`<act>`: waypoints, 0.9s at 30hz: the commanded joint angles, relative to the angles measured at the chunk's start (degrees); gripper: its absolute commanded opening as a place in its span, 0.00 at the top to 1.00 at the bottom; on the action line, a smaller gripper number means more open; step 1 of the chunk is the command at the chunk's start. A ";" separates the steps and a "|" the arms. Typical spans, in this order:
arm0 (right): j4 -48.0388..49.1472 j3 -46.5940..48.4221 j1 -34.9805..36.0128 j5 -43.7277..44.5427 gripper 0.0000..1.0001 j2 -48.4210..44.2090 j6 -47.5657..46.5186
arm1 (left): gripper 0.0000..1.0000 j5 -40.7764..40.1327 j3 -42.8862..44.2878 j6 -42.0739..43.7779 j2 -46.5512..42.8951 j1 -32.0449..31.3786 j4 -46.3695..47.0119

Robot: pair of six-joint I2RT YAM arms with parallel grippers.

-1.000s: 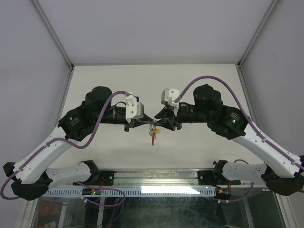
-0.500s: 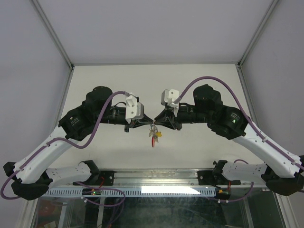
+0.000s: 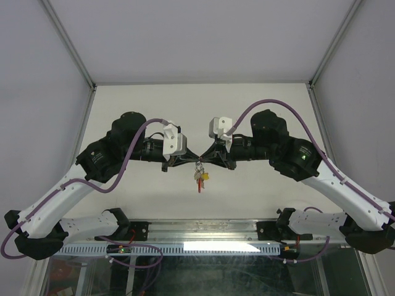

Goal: Put the keys on the keyring

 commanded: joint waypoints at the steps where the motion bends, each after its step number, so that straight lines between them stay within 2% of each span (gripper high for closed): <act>1: 2.09 2.50 0.04 -1.14 0.95 0.07 -0.28 | 1.00 1.31 2.30 0.94 -0.18 -0.47 2.79; 2: 2.00 2.49 0.04 -1.18 0.99 0.07 -0.26 | 1.00 1.23 2.30 0.95 -0.18 -0.48 2.74; 7: 2.01 2.67 0.04 -1.24 1.00 -0.37 0.00 | 1.00 0.74 2.27 0.62 -0.79 -0.47 3.18; 12: 4.29 1.18 0.03 -1.48 1.00 -2.01 0.81 | 0.78 0.37 1.26 -0.93 -3.28 -0.49 5.61; 15: 4.88 0.85 0.04 -2.05 1.00 -2.67 0.95 | 0.73 -0.39 0.99 -1.53 -4.37 -0.44 6.25; 27: 8.62 -0.70 0.04 -3.85 1.00 -5.53 1.86 | 0.74 2.95 0.89 -2.73 -4.52 -0.46 6.64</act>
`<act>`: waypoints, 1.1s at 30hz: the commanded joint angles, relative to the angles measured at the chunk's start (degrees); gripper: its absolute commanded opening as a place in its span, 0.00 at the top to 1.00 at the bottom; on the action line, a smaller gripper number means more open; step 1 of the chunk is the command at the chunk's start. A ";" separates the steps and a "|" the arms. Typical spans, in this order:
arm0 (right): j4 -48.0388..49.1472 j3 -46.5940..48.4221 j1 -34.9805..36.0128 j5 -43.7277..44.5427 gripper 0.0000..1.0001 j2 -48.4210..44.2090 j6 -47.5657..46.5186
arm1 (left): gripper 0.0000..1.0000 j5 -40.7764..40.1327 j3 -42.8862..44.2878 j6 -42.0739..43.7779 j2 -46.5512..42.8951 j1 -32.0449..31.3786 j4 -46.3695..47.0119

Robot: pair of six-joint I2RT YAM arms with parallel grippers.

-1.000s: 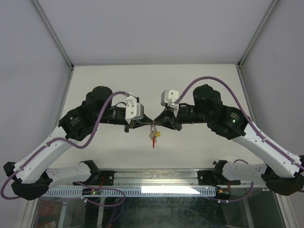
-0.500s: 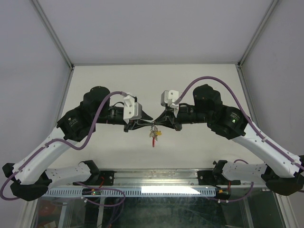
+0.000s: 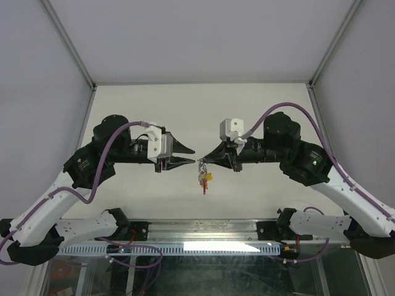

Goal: Put the keys on the keyring

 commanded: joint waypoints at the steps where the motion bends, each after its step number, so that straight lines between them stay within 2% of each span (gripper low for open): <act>1: 6.78 0.21 0.04 -1.68 1.00 -2.13 1.43 | 0.74 2.79 0.92 -0.88 0.14 -0.47 2.45; 15: 9.01 -0.37 0.04 -1.82 1.00 -2.89 2.03 | 0.71 5.07 0.37 -1.28 1.16 -0.50 3.52; 18: 9.57 -0.59 0.04 -2.04 1.00 -2.99 2.23 | 0.78 4.87 0.33 -1.27 1.25 -0.44 3.50; 21: 10.40 -1.02 0.04 -2.24 1.00 -3.23 2.63 | 0.78 4.53 0.26 -1.27 1.35 -0.48 3.50; 26: 10.83 -1.08 0.04 -2.28 1.00 -3.28 2.83 | 0.86 4.46 0.12 -1.10 1.42 -0.46 3.51; 30: 11.27 -1.20 -0.01 -2.21 1.00 -3.48 3.10 | 0.87 4.46 0.04 -1.10 1.44 -0.44 3.50; 33: 11.53 -1.22 0.04 -2.23 1.00 -3.50 3.30 | 0.93 4.43 -0.05 -1.03 1.36 -0.43 3.51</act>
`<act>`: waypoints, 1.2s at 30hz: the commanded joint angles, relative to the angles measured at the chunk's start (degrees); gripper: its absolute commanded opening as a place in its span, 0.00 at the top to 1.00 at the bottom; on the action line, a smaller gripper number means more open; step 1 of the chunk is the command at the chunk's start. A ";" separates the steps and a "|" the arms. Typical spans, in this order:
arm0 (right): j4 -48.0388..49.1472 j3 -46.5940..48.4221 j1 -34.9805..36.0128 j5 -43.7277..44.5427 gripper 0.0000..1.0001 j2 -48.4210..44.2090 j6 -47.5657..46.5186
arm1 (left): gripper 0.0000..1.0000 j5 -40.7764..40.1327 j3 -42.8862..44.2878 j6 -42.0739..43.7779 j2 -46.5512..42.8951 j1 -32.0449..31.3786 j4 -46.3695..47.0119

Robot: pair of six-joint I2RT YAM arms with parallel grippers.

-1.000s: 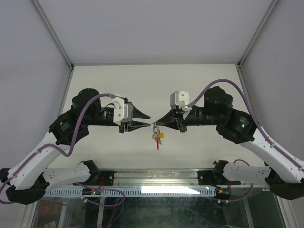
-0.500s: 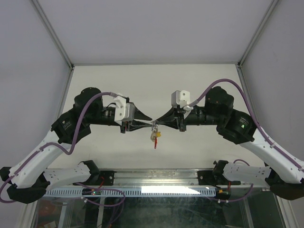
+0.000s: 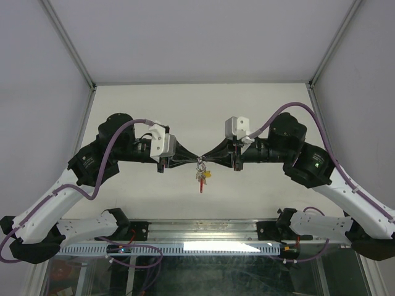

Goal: Put the keys on the keyring

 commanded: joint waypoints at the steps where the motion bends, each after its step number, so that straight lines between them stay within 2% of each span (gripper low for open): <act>1: 5.51 0.38 0.04 -0.99 1.00 -1.67 1.09 | 0.95 1.13 0.06 0.17 -0.20 -0.50 2.47; 4: 5.87 0.10 0.04 -1.03 1.00 -1.74 1.31 | 1.00 0.96 0.06 0.24 -0.28 -0.48 2.47; 36: 30.04 -14.04 0.04 7.37 1.00 -7.87 10.68 | 1.00 0.11 0.32 -0.09 -0.20 -0.51 3.49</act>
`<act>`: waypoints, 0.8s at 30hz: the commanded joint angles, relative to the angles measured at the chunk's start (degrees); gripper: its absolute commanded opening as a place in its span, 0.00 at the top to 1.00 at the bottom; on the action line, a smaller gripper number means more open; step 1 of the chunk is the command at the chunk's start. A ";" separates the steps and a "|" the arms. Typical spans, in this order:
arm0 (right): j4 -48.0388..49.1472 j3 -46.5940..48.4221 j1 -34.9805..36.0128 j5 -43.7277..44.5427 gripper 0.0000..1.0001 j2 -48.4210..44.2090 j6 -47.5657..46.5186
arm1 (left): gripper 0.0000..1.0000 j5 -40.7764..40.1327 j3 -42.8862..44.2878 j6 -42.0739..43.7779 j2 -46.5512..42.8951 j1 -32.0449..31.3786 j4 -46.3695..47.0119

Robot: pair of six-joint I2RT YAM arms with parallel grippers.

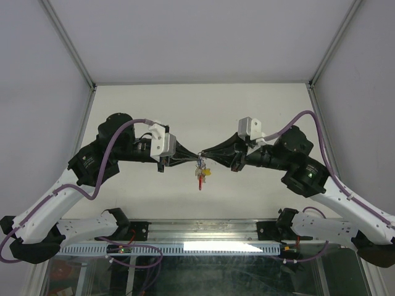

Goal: Put the keys on the keyring

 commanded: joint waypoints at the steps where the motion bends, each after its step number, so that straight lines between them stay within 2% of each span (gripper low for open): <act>1: 9.26 -0.77 0.02 3.19 1.00 -1.55 1.78 | 1.00 0.69 0.43 -0.16 -0.15 -0.52 3.15; 14: 19.15 -6.01 0.02 2.85 1.00 -1.52 5.96 | 1.00 0.30 1.00 -0.35 0.07 -0.51 3.66; 24: 18.97 -7.17 0.02 6.12 1.00 -2.39 5.33 | 1.00 -1.52 0.29 -0.89 -1.22 -0.45 4.84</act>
